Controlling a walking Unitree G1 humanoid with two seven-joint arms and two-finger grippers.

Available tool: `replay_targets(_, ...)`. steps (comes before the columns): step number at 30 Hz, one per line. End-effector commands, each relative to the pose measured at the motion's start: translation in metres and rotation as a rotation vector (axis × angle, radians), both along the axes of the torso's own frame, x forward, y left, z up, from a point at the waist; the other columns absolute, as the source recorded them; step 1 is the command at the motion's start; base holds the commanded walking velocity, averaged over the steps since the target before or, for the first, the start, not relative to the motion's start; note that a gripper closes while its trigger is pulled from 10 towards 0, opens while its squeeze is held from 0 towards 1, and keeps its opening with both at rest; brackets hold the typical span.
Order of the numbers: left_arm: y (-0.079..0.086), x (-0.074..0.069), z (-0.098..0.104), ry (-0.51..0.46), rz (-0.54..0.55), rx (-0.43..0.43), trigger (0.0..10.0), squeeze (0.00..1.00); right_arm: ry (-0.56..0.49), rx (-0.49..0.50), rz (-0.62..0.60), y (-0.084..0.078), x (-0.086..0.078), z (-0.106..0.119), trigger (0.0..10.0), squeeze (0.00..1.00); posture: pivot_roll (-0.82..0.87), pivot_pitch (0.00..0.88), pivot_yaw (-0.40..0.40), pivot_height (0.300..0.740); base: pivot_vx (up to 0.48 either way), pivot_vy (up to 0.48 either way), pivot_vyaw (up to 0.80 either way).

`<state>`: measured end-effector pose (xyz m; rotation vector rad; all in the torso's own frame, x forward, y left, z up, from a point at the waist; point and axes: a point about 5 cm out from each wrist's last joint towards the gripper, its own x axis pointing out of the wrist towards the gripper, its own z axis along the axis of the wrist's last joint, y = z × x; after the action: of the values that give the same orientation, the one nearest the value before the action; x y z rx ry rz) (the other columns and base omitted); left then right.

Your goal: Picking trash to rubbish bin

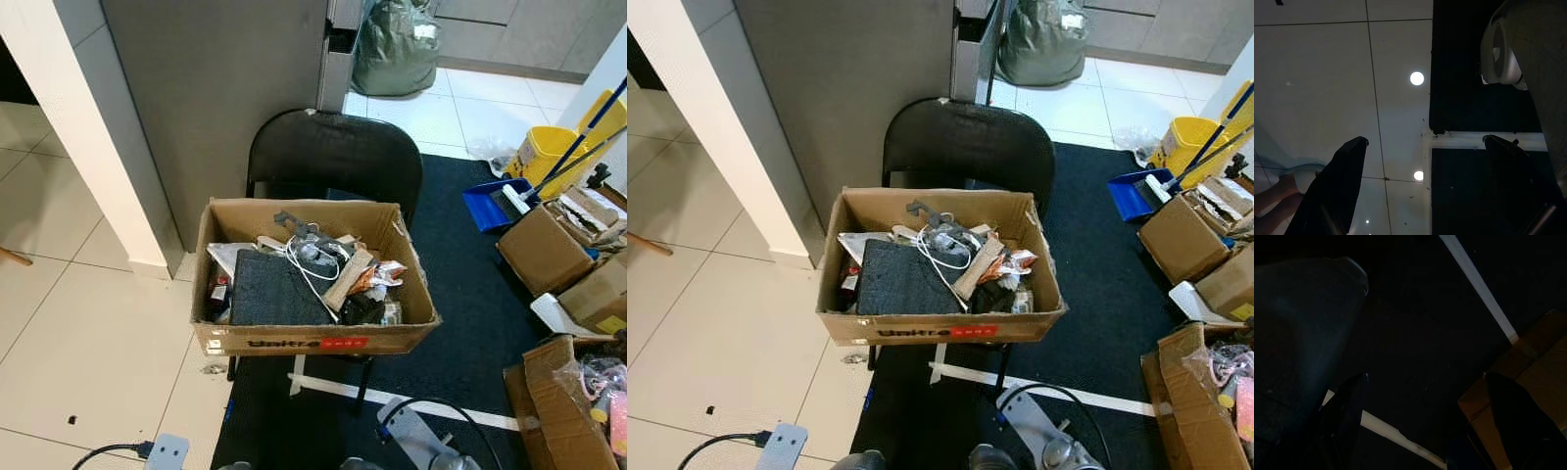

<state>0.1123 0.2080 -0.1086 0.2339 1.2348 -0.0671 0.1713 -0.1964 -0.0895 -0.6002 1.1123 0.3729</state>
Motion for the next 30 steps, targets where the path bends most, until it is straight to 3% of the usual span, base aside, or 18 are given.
replay_targets(1, -0.005, -0.008, -0.003, 0.027, -0.004, -0.027, 10.0, 0.00, 0.010, -0.001, -0.011, -0.002, -0.004, -0.001, 10.0, 0.00, 0.04, 0.107, -0.052, 0.740, 0.000, 0.000, 0.00)
replay_targets(13, -0.005, -0.009, -0.003, 0.030, 0.004, -0.036, 10.0, 0.00, 0.009, 0.025, -0.004, 0.015, 0.001, -0.002, 10.0, 0.00, 0.04, 0.112, -0.052, 0.740, 0.000, 0.000, 0.00)
replay_targets(21, -0.004, -0.009, -0.003, 0.029, 0.006, -0.025, 10.0, 0.00, -0.018, 0.015, -0.016, 0.010, 0.014, 0.005, 10.0, 0.00, 0.04, 0.113, -0.050, 0.740, 0.000, 0.000, 0.00)
replay_targets(30, -0.004, -0.009, -0.003, 0.032, 0.007, -0.030, 10.0, 0.00, 0.029, 0.008, 0.008, 0.000, 0.002, 0.001, 10.0, 0.00, 0.04, 0.117, -0.048, 0.740, 0.000, 0.000, 0.00)
